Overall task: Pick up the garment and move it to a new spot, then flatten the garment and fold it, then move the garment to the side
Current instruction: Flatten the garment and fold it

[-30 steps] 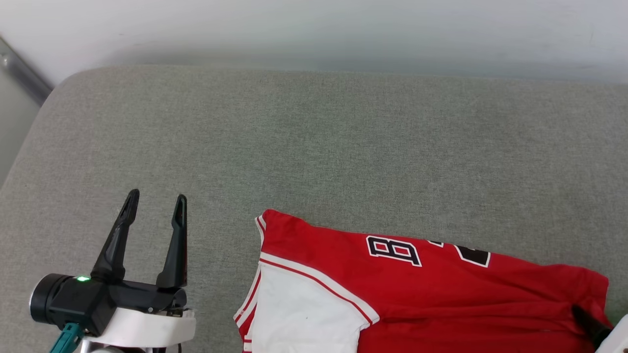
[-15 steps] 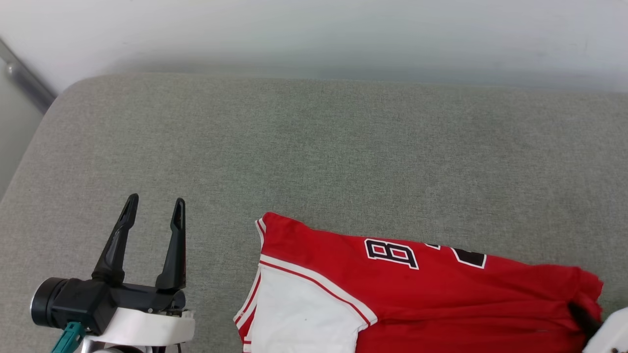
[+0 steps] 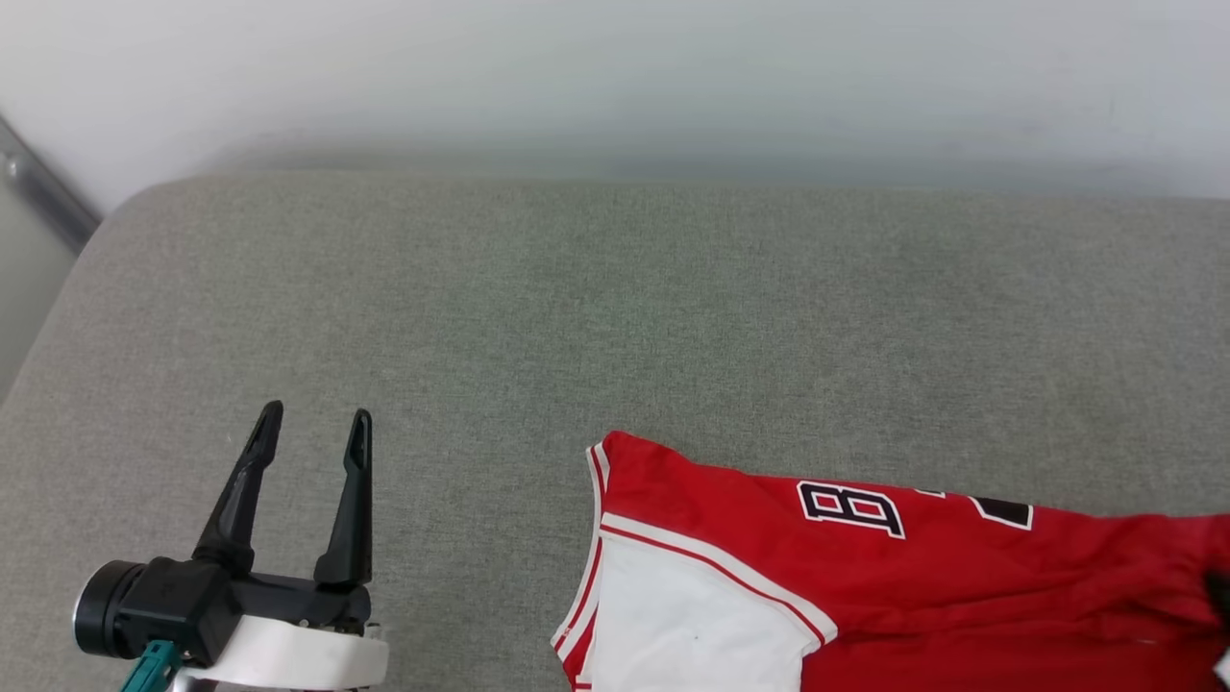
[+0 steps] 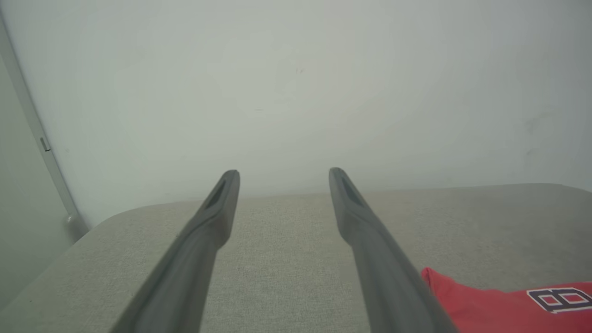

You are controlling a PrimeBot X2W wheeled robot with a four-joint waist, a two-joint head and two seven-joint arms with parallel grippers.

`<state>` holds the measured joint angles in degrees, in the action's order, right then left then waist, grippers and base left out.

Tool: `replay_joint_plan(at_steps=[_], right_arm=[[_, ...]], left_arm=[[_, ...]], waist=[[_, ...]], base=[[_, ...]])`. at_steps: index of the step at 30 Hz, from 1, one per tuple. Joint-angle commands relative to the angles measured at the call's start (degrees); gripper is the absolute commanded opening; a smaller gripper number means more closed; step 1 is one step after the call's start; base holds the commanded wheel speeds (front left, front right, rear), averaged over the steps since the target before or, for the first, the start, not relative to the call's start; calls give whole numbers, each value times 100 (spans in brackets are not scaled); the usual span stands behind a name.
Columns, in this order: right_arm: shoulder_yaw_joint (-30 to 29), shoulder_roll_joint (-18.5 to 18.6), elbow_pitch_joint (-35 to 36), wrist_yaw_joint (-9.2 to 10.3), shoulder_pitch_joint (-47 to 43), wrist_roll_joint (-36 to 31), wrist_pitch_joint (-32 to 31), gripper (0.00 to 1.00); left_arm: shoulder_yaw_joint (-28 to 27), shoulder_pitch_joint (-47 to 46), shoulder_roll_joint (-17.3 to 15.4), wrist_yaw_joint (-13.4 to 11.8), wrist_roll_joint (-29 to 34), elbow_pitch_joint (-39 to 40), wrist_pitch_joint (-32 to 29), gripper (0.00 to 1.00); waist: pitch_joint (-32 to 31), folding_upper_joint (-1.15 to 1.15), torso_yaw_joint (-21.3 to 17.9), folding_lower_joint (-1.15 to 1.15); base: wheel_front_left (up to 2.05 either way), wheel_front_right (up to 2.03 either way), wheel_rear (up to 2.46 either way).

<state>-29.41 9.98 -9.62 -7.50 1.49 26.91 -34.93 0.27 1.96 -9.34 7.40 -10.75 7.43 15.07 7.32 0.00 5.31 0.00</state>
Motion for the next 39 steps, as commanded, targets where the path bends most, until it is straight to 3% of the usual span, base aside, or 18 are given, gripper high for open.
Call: replay_joint_plan(at_steps=[1,9,17,30,39], right_arm=[[210,-104,210,1,-50,124,-119,0],[986,-490,1283,2,-433,374,-775,0],[1814,-711,1790,1,-551,813,-1162,0],[3647,-713,1301,1,-258,1527,-258,0],[4306,-713,371,1,370,1731,373,0]], left_arm=[[25,61,4,8,-1,-8,12,100],[213,72,55,9,-4,-63,12,100],[225,138,62,9,-17,-51,12,100],[448,-118,130,9,100,-153,12,100],[461,-187,130,9,63,-232,12,100]], waist=[[-90,0,-19,0],[-334,0,53,0],[-402,0,265,0],[-215,0,742,0],[-136,0,1034,0]], base=[[0,0,0],[0,0,0],[0,0,0],[0,0,0],[0,0,0]])
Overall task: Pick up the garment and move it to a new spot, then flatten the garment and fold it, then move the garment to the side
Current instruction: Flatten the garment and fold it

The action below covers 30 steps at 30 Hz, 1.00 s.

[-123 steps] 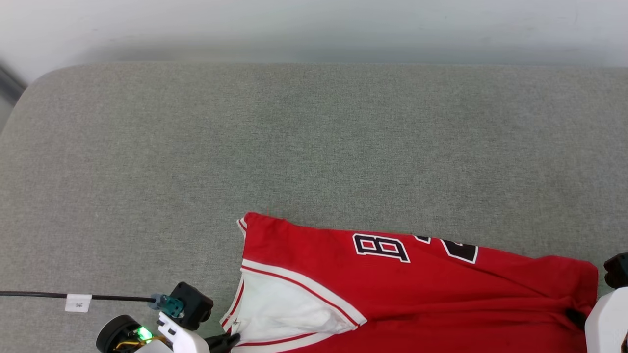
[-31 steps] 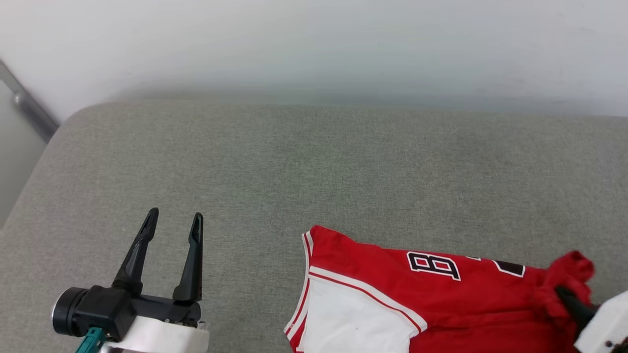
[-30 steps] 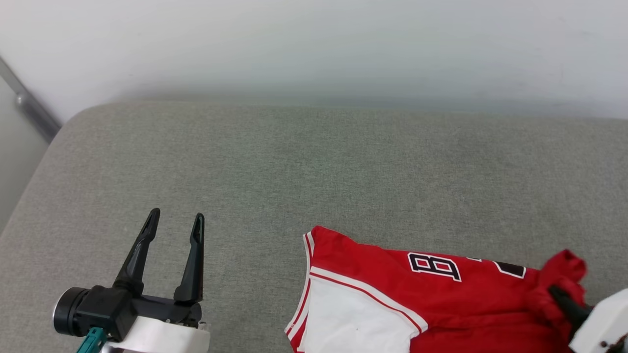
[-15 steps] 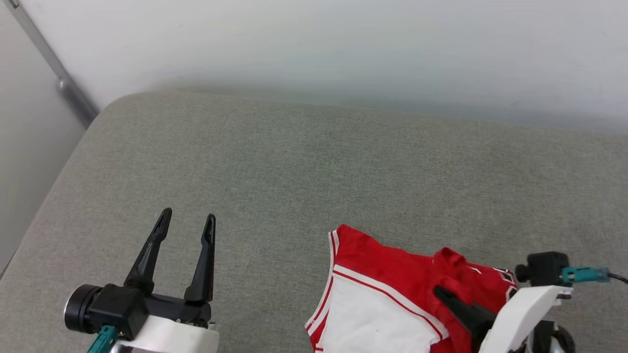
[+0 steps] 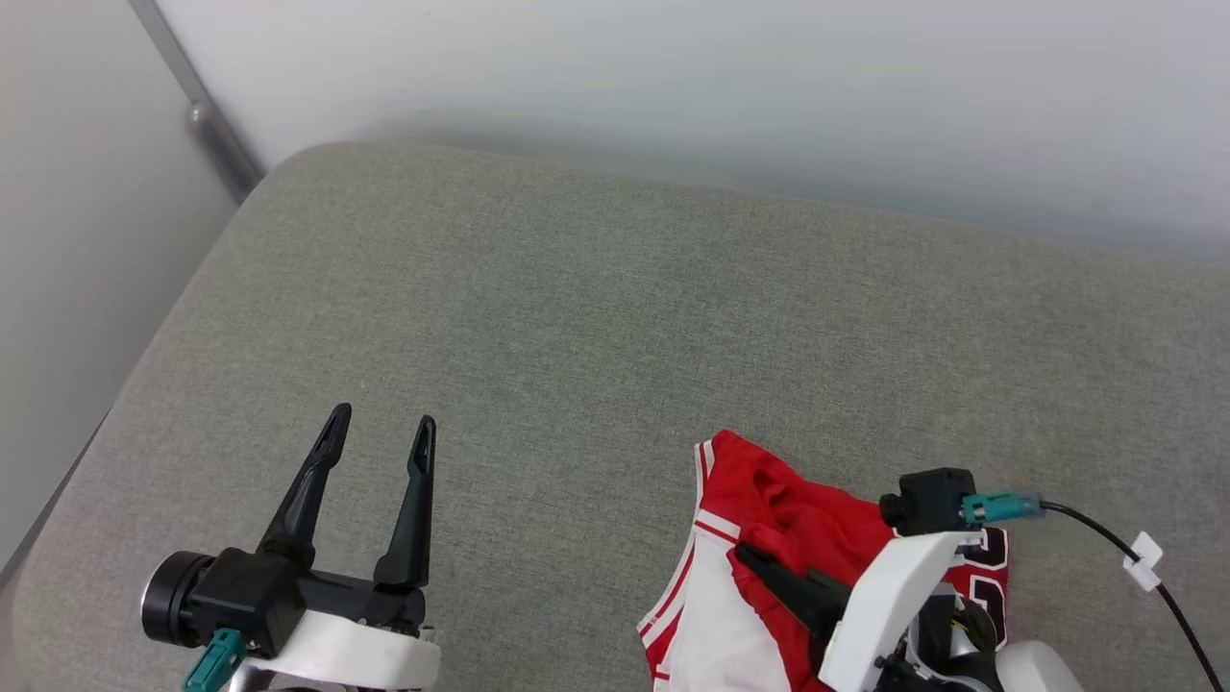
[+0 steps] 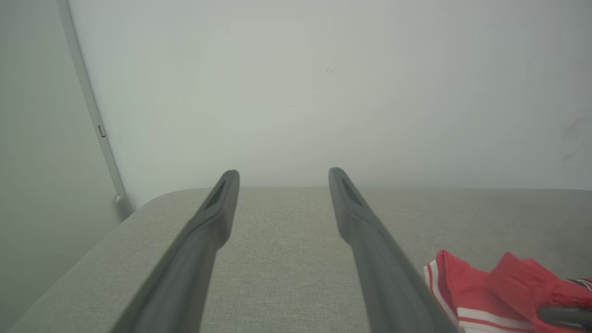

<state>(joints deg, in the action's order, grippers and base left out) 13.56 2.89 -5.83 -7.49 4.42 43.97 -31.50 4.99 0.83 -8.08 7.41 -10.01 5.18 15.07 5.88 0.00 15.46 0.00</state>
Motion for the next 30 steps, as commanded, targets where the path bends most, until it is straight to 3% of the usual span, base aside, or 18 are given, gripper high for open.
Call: replay_joint_plan(at_steps=[1,3,4,5,13,18,22,30], right_arm=[[80,-4,-101,0,145,42,86,0],[217,-5,-262,0,269,-53,190,4],[288,-5,-316,0,322,-88,220,61],[349,-5,-367,0,358,-109,230,100],[441,0,-213,0,595,-364,342,100],[-59,42,39,0,896,-1307,474,100],[-414,456,366,0,1076,-2085,748,100],[-1204,1354,990,1,709,-2706,1785,100]], left_arm=[[-12,-80,10,8,-11,-15,12,100],[4,-93,19,8,-15,-29,12,100],[15,-97,25,8,-15,-39,12,100],[18,-98,26,8,-14,-47,12,100],[-65,-27,-2,8,-61,32,12,100],[-83,7,-31,8,-77,4,12,100],[-61,9,-28,8,-101,-4,12,100],[-113,-50,67,8,-302,37,12,100]], waist=[[11,0,40,0],[11,0,79,0],[8,0,93,0],[2,0,103,0],[-76,0,-40,0],[-136,0,-272,0],[-150,0,-482,0],[-93,0,-873,0]], base=[[0,0,0],[0,0,0],[0,0,0],[0,0,0],[0,0,0],[0,0,0],[0,0,0],[0,0,0]])
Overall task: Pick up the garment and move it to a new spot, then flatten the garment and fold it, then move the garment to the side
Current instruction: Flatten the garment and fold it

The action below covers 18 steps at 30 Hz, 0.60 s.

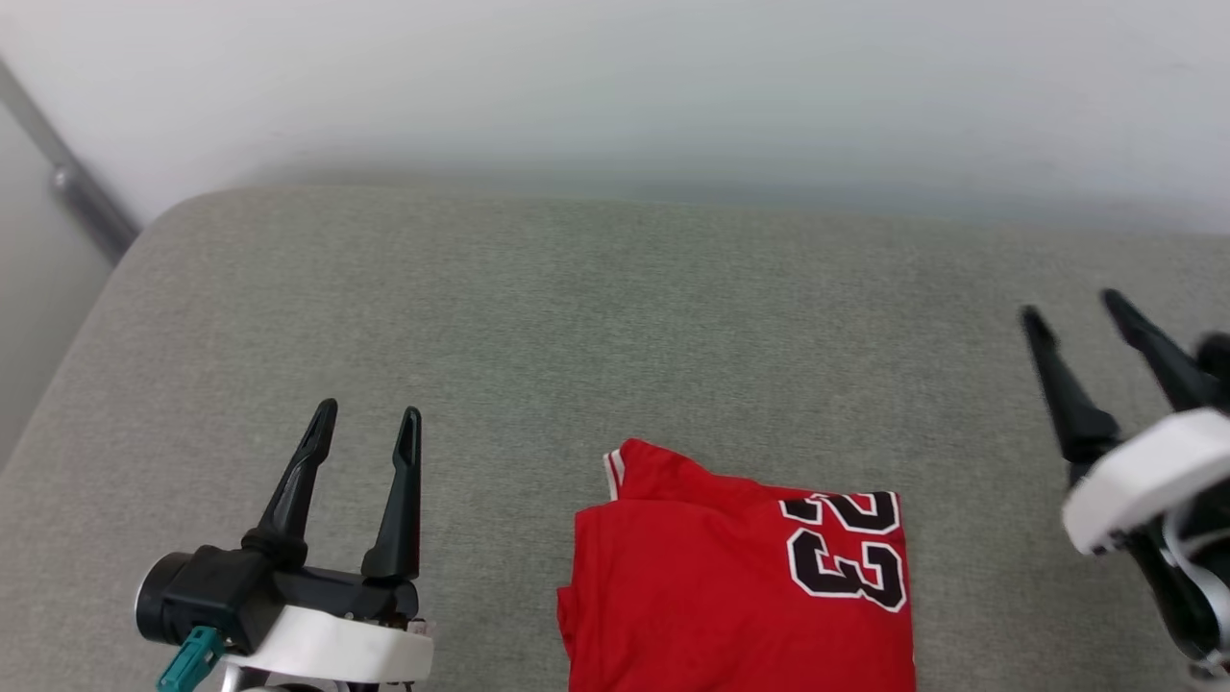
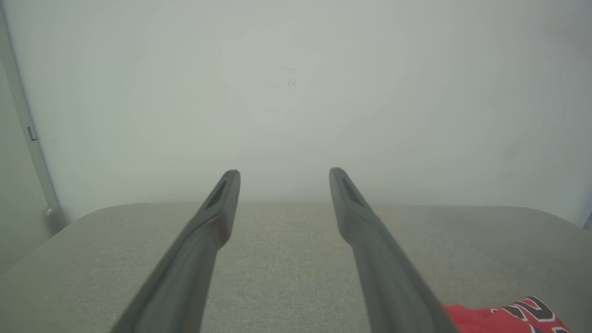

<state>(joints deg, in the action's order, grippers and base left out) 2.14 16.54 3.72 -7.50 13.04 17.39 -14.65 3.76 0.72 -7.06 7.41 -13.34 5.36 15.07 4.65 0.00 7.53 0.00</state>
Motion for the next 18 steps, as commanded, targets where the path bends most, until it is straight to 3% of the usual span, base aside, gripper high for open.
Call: replay_joint_plan(at_steps=[1,4,9,14,18], right_arm=[[-174,41,101,1,-234,-84,251,100],[-524,37,320,2,-544,-247,747,100],[-1050,-511,751,2,-1119,-484,1413,100],[-1116,-988,865,2,-1542,-666,1793,100],[-1042,-1133,814,2,-1703,-754,2007,100]], left_arm=[[-9,-46,-50,8,34,22,12,100],[-31,-69,-69,8,-4,25,12,100],[23,-54,-122,8,-3,-19,12,100],[89,-48,-153,8,-1,-72,12,100],[121,-28,-151,9,6,-85,12,100]], waist=[[44,0,-121,0],[88,0,-231,0],[112,0,-319,0],[111,0,-347,0],[104,0,-345,0]], base=[[0,0,0],[0,0,0],[0,0,0],[0,0,0],[0,0,0]])
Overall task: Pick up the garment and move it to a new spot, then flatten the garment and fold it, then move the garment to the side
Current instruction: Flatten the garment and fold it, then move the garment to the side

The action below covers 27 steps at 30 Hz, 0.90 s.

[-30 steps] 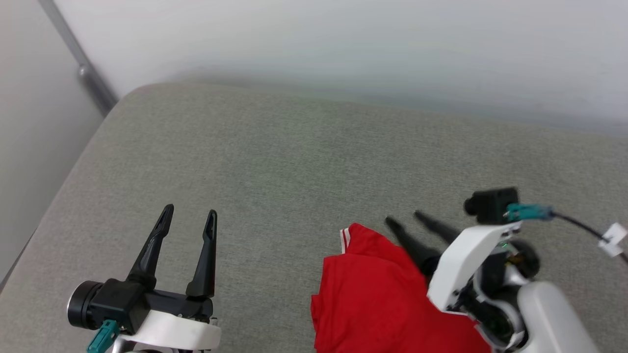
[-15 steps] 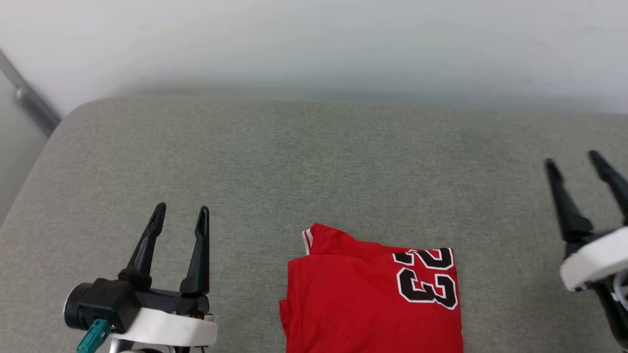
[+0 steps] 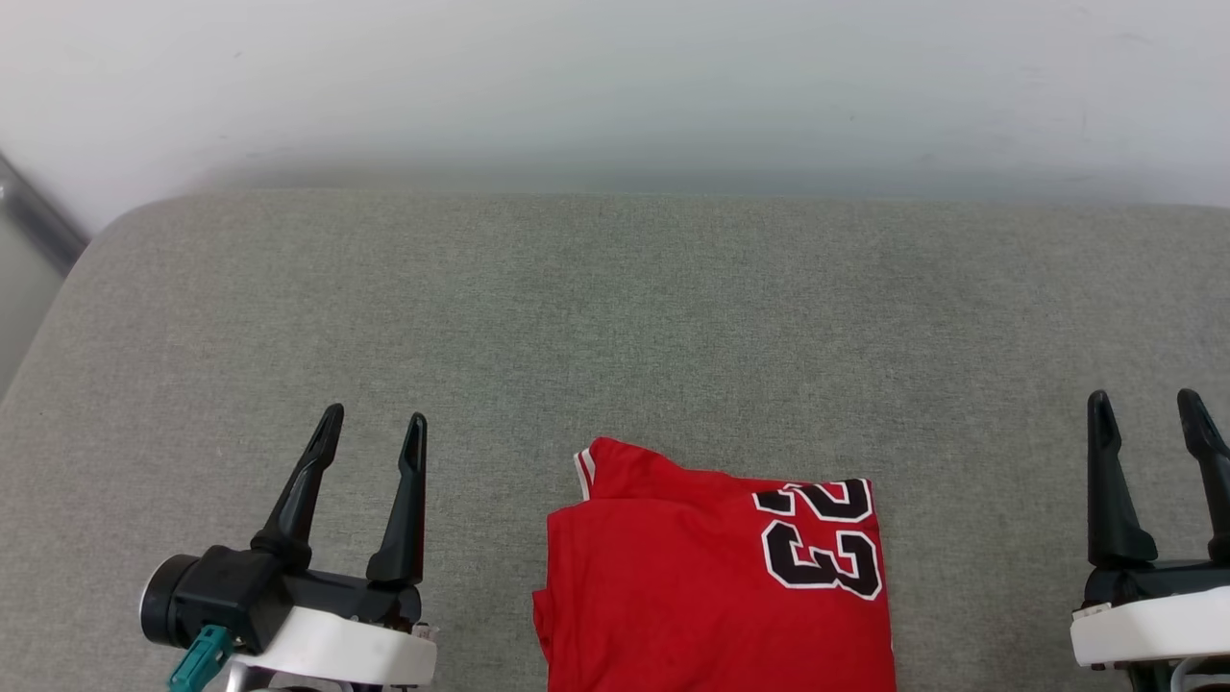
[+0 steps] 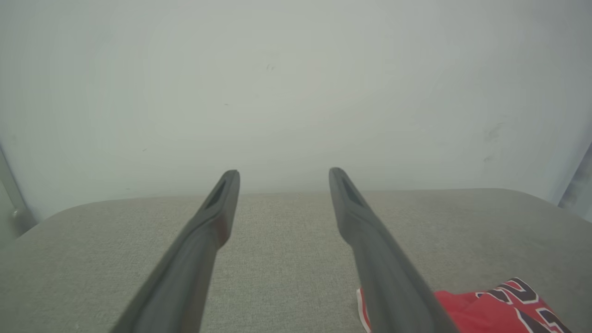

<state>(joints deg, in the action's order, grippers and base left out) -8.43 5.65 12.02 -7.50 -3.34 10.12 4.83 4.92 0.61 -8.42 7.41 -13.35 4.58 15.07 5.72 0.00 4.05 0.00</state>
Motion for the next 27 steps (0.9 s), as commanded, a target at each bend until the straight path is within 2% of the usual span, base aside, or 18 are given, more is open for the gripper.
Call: replay_joint_plan(at_steps=[1,13,19,22,23,27], right_arm=[[17,-58,-24,2,-73,-41,100,100],[101,-142,-256,2,-67,-145,170,100],[129,-69,-275,2,-119,-179,-120,100],[279,63,-167,2,-136,-5,-647,100],[545,346,42,1,-76,353,-1855,100],[742,557,270,2,48,740,-3349,100]], left_arm=[[19,-13,-11,9,10,-12,12,100],[73,3,-15,9,54,-55,12,100],[78,10,23,9,51,-42,12,100],[108,-15,23,9,53,-25,12,100],[116,-83,37,9,-5,-44,12,100],[173,-130,59,9,-12,-33,12,100]], waist=[[-3,0,6,0],[-46,0,18,0],[-43,0,42,0],[15,0,73,0],[138,0,131,0],[294,0,202,0]], base=[[0,0,0],[0,0,0],[0,0,0],[0,0,0],[0,0,0],[0,0,0]])
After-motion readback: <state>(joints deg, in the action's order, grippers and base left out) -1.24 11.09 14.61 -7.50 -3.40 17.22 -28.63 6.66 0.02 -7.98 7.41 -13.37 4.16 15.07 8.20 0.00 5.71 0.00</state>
